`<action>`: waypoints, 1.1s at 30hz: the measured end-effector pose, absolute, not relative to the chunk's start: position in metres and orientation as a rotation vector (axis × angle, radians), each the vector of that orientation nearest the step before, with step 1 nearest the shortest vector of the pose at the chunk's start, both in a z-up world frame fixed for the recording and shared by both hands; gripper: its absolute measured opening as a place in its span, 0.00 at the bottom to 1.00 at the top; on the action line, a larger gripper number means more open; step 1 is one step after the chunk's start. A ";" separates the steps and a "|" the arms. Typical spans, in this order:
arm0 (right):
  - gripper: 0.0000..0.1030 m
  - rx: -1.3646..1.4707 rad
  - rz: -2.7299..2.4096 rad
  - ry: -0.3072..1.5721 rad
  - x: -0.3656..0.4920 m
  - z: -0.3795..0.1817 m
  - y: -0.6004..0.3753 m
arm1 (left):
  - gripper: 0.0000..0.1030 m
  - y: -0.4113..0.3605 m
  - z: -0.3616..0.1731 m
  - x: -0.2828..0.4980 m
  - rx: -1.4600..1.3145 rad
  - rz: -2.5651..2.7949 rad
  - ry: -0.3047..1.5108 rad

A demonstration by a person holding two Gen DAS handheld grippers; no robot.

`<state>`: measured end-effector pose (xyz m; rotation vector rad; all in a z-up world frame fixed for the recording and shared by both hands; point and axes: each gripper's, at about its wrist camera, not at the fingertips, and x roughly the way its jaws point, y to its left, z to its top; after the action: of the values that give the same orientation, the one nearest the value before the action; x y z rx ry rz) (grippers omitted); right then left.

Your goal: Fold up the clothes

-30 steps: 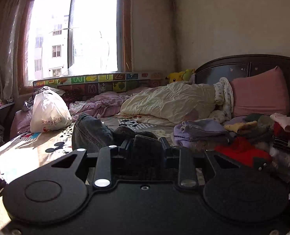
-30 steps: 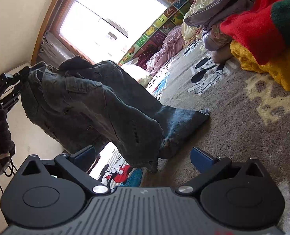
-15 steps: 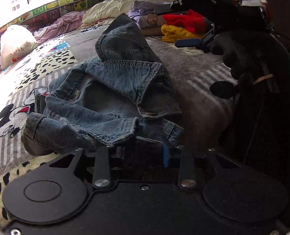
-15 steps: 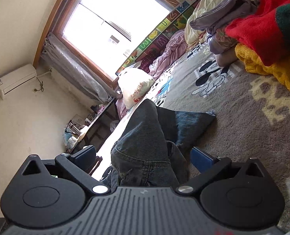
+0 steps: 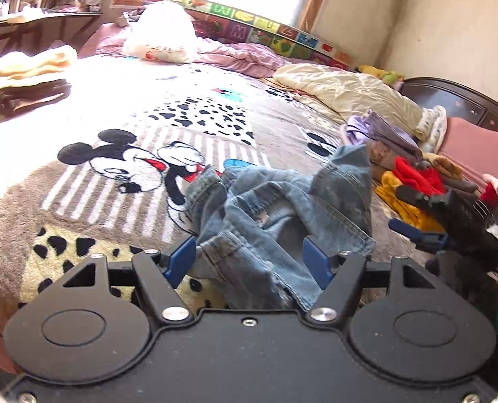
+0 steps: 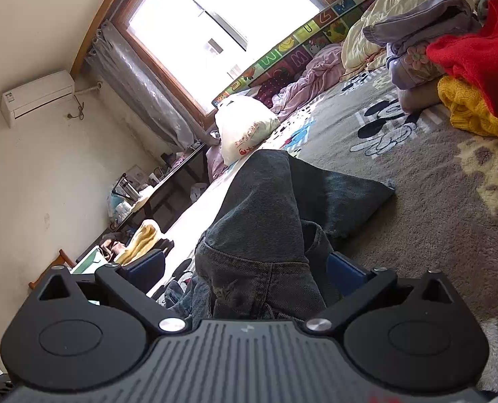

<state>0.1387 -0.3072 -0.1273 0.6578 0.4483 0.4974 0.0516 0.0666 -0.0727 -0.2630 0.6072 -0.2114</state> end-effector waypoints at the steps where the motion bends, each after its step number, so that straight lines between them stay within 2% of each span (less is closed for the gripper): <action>1: 0.99 0.655 0.500 0.450 0.139 -0.127 -0.306 | 0.68 0.069 -0.070 0.061 -0.275 -0.191 0.616; 9: 0.99 0.651 0.512 0.456 0.134 -0.126 -0.303 | 0.68 0.039 -0.084 0.152 -0.235 -0.216 0.873; 10: 0.99 0.653 0.514 0.457 0.133 -0.126 -0.303 | 0.62 0.033 -0.091 0.156 -0.217 -0.223 0.894; 11: 0.99 0.654 0.517 0.458 0.132 -0.126 -0.304 | 0.34 0.027 -0.096 0.159 -0.196 -0.231 0.907; 14: 0.99 0.658 0.528 0.468 0.129 -0.126 -0.304 | 0.22 0.001 -0.088 0.136 -0.043 -0.321 0.780; 18: 0.99 0.670 0.548 0.485 0.121 -0.123 -0.308 | 0.19 -0.044 -0.074 0.079 0.263 -0.589 0.527; 20: 0.99 0.698 0.556 0.493 0.116 -0.120 -0.314 | 0.19 -0.070 -0.077 0.049 0.442 -0.713 0.468; 23: 0.99 0.757 0.544 0.504 0.107 -0.117 -0.325 | 0.19 -0.096 -0.095 0.013 0.641 -0.859 0.453; 28: 1.00 0.756 0.505 0.544 0.095 -0.109 -0.334 | 0.20 -0.112 -0.123 -0.018 0.789 -1.002 0.488; 30: 1.00 0.718 0.484 0.571 0.094 -0.104 -0.333 | 0.22 -0.115 -0.130 -0.027 0.840 -1.002 0.480; 33: 1.00 0.672 0.450 0.593 0.094 -0.096 -0.328 | 0.31 -0.108 -0.127 -0.032 0.800 -1.020 0.507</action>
<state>0.0941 -0.3283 -0.0962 0.6719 0.5926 0.4502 -0.0321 -0.1080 -0.1268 0.7996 0.5068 -1.0204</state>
